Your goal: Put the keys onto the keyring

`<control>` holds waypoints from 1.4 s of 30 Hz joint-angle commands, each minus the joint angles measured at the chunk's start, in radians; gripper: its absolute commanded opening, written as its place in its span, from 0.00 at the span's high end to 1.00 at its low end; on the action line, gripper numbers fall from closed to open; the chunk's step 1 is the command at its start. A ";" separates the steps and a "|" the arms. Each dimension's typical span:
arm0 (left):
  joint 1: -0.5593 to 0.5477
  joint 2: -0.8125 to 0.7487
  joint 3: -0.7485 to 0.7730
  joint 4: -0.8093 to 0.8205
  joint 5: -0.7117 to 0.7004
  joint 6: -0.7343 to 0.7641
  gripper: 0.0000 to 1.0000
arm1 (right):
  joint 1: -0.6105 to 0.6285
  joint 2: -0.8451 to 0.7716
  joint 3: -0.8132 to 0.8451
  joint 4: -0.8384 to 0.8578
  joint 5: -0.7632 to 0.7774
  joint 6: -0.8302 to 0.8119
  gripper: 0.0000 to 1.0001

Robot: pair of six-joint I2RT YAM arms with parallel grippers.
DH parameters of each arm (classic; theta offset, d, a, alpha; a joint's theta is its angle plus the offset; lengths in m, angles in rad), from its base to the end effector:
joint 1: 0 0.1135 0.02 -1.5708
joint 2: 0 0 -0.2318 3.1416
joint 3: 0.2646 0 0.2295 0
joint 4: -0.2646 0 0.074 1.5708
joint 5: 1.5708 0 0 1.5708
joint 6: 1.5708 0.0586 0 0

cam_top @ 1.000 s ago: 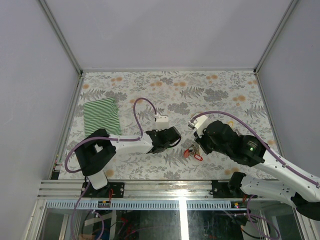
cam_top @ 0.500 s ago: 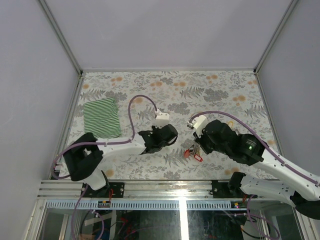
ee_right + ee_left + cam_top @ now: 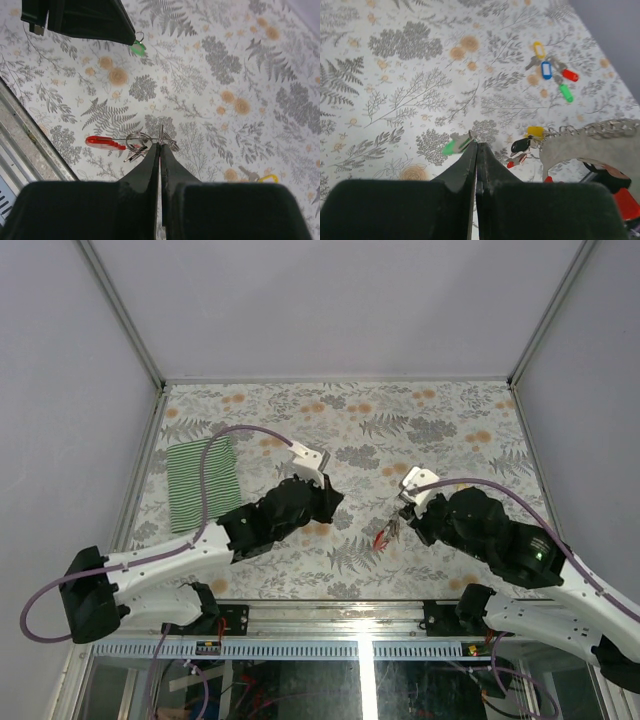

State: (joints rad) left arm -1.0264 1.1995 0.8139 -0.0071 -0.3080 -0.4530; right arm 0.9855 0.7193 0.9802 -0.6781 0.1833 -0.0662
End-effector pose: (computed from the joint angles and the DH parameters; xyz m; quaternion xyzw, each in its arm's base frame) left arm 0.1621 -0.2335 0.2521 0.1506 0.8122 -0.2759 0.4915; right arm 0.0998 0.1312 0.3280 -0.3758 0.7470 0.1722 0.5207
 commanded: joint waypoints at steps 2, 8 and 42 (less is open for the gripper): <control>0.003 -0.095 0.051 0.005 0.073 0.077 1.00 | -0.001 -0.070 0.004 0.185 -0.028 -0.124 1.00; 0.002 -0.124 0.140 -0.085 0.165 0.142 1.00 | 0.000 -0.046 0.085 0.192 -0.074 -0.166 1.00; 0.532 -0.165 0.346 -0.018 1.365 0.526 1.00 | -0.145 0.291 0.374 0.250 -0.872 -0.111 1.00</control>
State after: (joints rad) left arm -0.5407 1.0351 1.1095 -0.0338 0.8749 0.0277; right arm 0.9493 1.0027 1.3045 -0.5777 -0.4500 -0.2241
